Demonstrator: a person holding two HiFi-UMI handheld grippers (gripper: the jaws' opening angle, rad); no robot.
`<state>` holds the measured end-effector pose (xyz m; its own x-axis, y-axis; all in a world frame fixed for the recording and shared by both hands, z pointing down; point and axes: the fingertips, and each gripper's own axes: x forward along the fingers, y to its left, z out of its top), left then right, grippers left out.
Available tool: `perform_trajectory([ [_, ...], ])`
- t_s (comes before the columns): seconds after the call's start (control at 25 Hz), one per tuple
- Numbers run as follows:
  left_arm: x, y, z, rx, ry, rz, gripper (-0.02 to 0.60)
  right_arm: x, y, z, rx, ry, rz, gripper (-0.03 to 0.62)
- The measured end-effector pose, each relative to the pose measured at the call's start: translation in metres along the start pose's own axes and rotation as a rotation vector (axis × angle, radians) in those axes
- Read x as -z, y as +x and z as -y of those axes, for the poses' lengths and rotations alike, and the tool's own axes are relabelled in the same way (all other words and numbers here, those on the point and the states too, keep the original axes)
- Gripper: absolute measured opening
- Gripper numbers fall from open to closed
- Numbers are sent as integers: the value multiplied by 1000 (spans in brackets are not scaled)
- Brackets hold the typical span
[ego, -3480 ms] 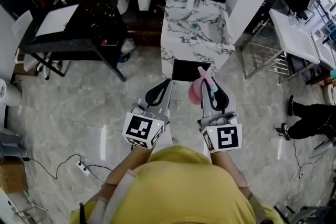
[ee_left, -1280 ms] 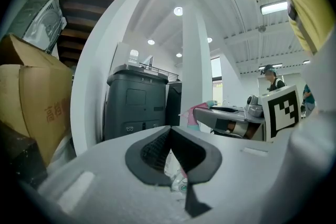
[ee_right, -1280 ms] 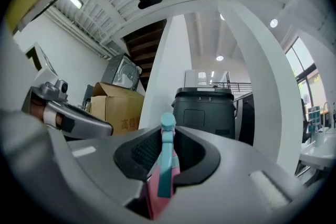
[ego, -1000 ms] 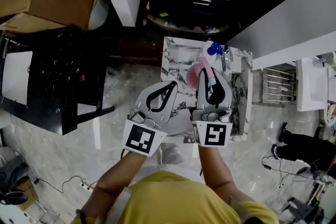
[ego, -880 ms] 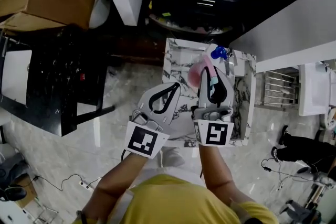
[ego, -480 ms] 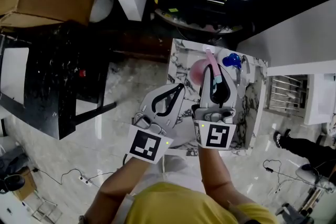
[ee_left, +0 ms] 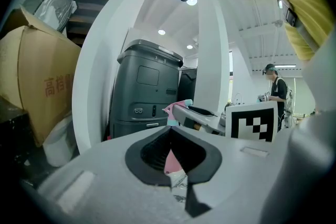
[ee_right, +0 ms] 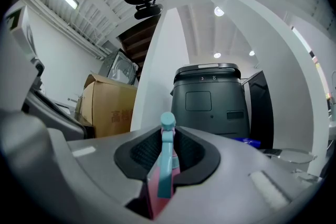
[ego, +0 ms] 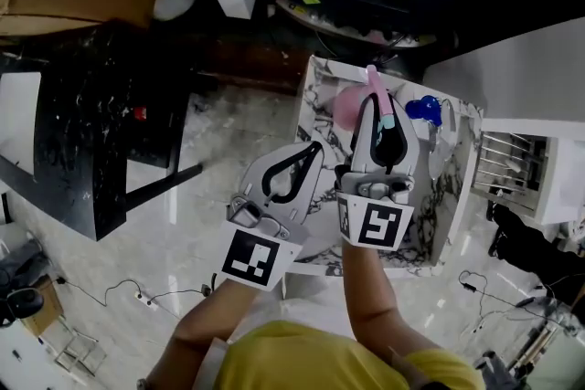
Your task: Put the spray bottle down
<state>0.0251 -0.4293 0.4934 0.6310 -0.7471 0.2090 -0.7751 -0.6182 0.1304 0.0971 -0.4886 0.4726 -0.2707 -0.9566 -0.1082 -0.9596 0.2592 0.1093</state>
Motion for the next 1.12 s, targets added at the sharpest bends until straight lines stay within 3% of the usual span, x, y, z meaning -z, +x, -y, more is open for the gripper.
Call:
perform_trajectory([
  [0.68,20,10,3,18,-18,-41,0,19,7,5,34,-6,36,64],
  [1.12,10,0,17,26,-35,-24,0,25,6,-3,27,6,-130,75],
])
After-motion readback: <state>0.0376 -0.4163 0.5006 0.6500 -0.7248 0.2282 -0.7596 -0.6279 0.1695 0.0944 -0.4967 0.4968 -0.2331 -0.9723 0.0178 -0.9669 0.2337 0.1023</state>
